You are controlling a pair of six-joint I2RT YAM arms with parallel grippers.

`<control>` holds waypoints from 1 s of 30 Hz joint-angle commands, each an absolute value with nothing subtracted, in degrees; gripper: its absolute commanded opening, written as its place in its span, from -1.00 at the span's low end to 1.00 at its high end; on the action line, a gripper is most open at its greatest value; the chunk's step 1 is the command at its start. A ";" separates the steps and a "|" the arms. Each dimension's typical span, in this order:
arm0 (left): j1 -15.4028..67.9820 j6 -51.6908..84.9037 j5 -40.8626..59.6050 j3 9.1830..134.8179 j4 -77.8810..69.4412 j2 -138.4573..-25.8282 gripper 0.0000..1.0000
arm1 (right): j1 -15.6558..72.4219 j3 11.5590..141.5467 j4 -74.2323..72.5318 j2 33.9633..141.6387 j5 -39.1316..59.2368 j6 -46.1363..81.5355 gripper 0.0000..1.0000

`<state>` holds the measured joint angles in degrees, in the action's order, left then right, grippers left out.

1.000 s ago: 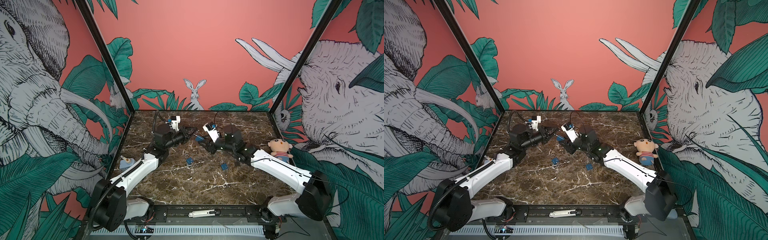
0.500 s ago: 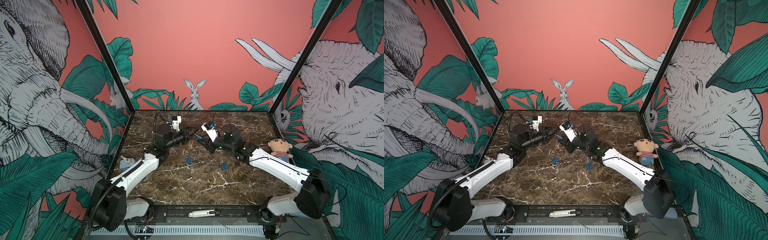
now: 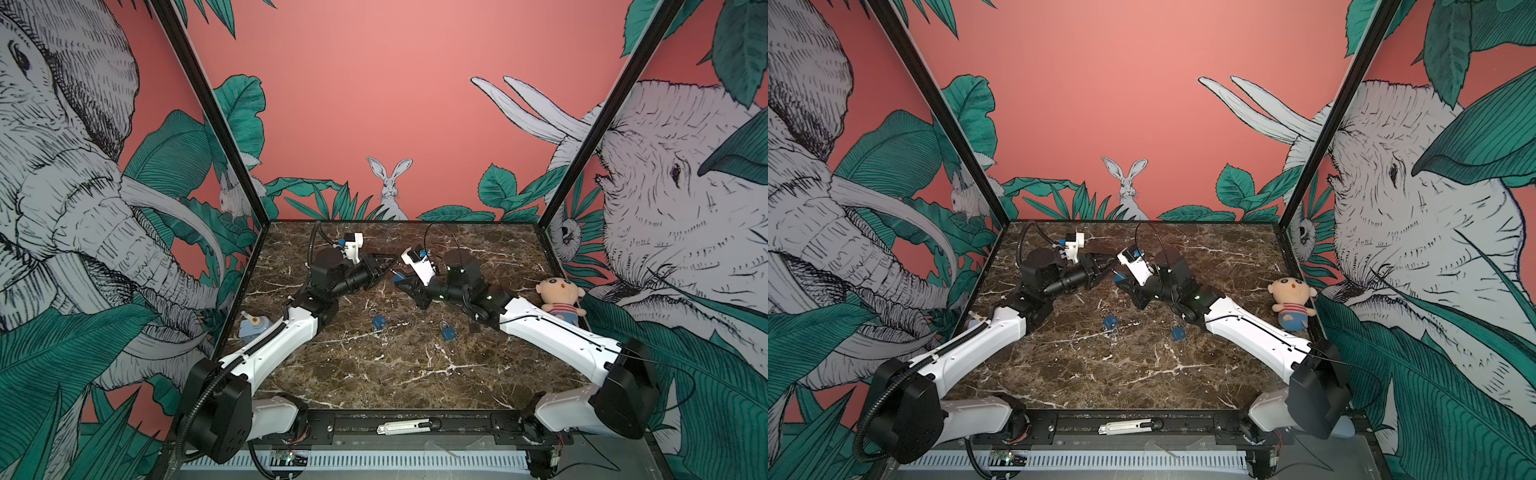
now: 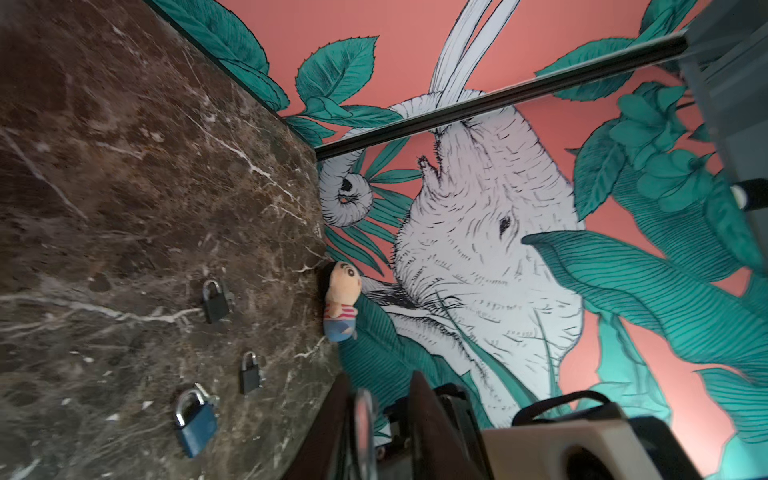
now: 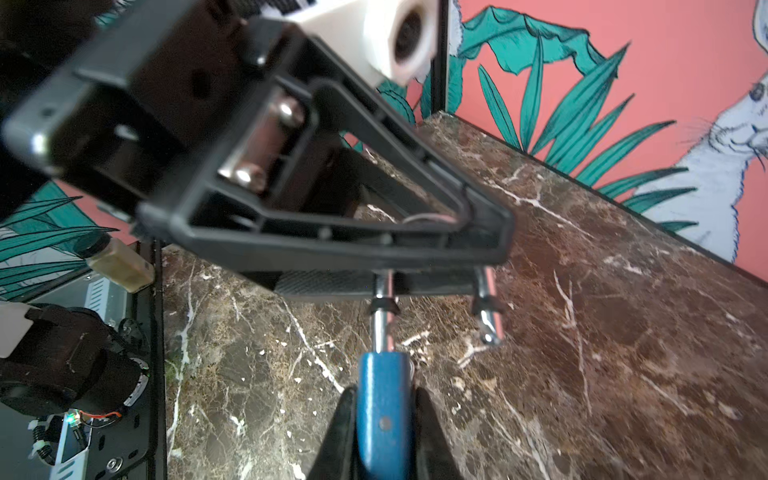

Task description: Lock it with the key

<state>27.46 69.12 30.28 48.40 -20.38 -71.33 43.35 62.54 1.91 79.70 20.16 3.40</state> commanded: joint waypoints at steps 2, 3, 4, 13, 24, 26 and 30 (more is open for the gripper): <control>25.70 57.14 25.47 53.16 -7.19 -64.92 -0.06 | 42.89 63.42 5.48 75.43 18.90 2.48 -1.00; 25.22 55.36 24.50 53.51 -4.55 -64.06 -0.03 | 42.86 63.46 6.52 75.00 19.08 2.46 -1.00; 24.84 53.33 23.44 53.78 -2.61 -63.13 -0.01 | 42.76 63.33 7.40 74.45 19.45 2.37 -1.00; 24.27 40.06 25.14 53.60 2.31 -59.70 -0.09 | 41.96 63.96 13.45 71.68 27.11 2.71 -1.00; 24.24 38.46 38.80 50.25 -5.99 -59.22 -0.44 | 37.60 68.21 17.64 72.36 41.63 5.74 -1.00; 24.26 37.96 40.84 50.54 -5.98 -59.41 -0.37 | 36.80 68.93 17.62 72.82 44.03 6.61 -1.00; 24.26 37.99 43.84 50.01 -6.57 -59.76 -0.26 | 35.23 69.70 15.76 73.90 48.13 9.28 -1.00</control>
